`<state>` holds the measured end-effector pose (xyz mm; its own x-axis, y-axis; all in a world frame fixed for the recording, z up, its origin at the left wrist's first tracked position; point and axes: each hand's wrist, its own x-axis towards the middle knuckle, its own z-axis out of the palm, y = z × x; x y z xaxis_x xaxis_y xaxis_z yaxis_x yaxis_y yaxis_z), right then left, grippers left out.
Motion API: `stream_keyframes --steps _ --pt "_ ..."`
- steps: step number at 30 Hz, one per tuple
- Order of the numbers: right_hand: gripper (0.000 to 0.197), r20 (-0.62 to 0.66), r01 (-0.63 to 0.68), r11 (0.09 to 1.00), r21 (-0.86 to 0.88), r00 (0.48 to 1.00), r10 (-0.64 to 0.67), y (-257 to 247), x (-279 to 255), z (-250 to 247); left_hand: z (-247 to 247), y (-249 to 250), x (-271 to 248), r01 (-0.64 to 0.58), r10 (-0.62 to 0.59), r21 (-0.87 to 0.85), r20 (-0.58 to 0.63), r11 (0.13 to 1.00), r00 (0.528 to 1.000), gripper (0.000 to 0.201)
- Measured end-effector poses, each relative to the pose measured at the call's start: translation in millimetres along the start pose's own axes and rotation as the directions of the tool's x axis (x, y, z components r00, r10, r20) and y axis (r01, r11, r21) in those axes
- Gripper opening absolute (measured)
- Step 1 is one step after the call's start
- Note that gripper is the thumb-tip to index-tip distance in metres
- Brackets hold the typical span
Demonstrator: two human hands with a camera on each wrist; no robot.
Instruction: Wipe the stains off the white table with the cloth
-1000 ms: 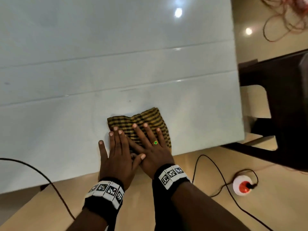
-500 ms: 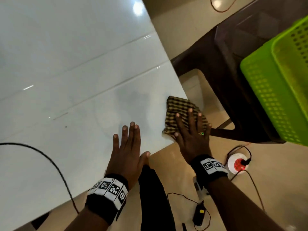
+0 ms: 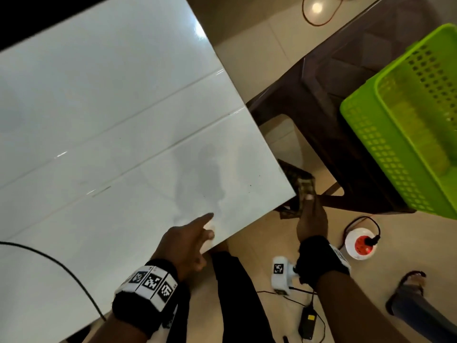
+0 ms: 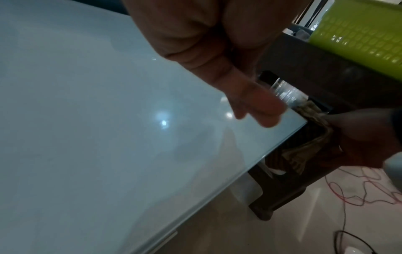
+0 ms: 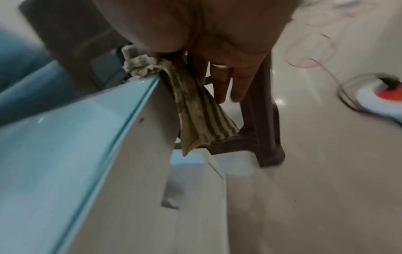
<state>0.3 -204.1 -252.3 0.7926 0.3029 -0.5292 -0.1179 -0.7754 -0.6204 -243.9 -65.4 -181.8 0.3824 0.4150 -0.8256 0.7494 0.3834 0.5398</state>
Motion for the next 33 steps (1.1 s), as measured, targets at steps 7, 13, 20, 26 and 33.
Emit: stream_keyframes --steps 7,13,20,26,33 --pt "0.047 0.020 -0.109 0.786 0.609 0.992 0.122 -21.8 -44.0 -58.4 -8.7 30.4 -3.2 -0.128 0.160 0.419 -0.042 0.899 0.986 0.042" --pt "0.053 0.380 -0.265 0.656 0.707 0.924 -0.036 -69.5 -96.9 -70.1 -30.3 38.7 -11.3 -0.193 0.191 0.168 0.029 0.967 0.981 0.047" --pt "0.065 0.477 -0.238 0.780 0.579 0.875 -0.087 -123.4 -145.1 -18.5 -53.0 38.4 -36.7 -0.115 0.188 -0.298 0.231 0.948 0.955 0.073" --pt "0.042 0.490 -0.291 0.784 0.548 0.872 -0.019 -137.9 -166.5 -2.7 -68.6 14.8 -52.7 -0.054 0.086 -0.590 0.027 0.805 0.996 0.051" --pt "0.080 0.444 -0.214 0.967 0.138 0.886 0.133 -115.0 -151.1 8.1 -68.7 -2.9 -63.3 0.191 -0.029 -0.696 0.238 0.692 0.971 0.025"
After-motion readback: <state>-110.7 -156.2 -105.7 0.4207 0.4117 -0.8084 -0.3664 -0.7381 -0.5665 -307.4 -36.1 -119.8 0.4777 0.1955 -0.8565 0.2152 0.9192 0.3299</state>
